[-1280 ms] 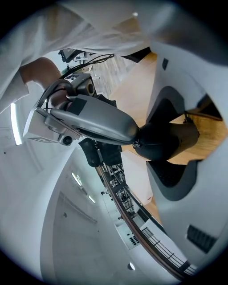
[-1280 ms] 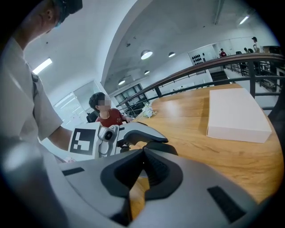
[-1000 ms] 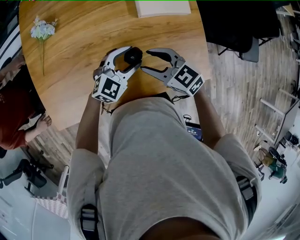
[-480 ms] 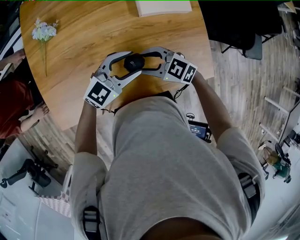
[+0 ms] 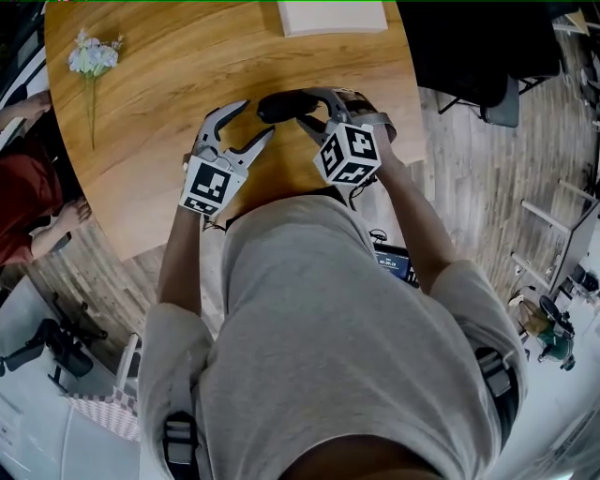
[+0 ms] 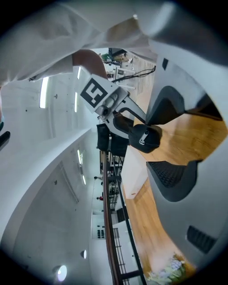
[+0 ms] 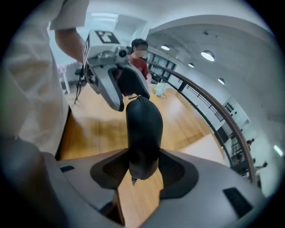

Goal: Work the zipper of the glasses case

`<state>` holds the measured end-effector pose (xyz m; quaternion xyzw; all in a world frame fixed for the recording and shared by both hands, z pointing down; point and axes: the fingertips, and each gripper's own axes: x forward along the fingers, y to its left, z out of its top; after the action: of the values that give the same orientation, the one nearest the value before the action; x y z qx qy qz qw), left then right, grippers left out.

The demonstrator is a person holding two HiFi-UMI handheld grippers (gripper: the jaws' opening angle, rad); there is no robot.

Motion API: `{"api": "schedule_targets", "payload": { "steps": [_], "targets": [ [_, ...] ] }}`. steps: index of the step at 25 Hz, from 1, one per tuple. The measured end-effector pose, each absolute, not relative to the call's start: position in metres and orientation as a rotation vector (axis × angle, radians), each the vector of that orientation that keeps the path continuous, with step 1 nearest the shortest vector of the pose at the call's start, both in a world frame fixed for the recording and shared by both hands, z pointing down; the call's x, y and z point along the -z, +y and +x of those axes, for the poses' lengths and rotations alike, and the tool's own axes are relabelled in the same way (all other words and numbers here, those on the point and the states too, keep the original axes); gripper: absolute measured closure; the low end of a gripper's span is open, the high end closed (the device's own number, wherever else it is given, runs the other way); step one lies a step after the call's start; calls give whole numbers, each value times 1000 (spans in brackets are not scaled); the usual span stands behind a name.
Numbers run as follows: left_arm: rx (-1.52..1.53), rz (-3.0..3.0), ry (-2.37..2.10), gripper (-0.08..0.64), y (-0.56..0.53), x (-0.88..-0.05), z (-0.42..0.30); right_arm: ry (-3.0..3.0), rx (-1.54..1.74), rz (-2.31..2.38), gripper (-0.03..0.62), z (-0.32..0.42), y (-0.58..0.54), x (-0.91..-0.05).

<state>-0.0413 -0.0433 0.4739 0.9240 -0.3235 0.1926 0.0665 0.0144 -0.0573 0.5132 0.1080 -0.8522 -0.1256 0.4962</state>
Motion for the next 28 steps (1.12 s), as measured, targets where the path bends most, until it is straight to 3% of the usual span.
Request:
{"api": "schedule_targets", "payload": {
  "steps": [4, 9, 23, 28],
  "targets": [
    [-670, 2613, -1181, 324, -48, -505, -69, -1853, 456, 301, 371, 21, -73, -531],
    [-671, 2382, -1405, 501, -51, -528, -107, -1716, 538, 330, 371, 10, -86, -561],
    [-628, 2322, -1343, 526, -35, -560, -109, -1620, 611, 457, 374, -1, -83, -591],
    [-644, 2342, -1303, 526, -27, -560, -94, -1698, 546, 460, 344, 8, -66, -594]
  ]
}}
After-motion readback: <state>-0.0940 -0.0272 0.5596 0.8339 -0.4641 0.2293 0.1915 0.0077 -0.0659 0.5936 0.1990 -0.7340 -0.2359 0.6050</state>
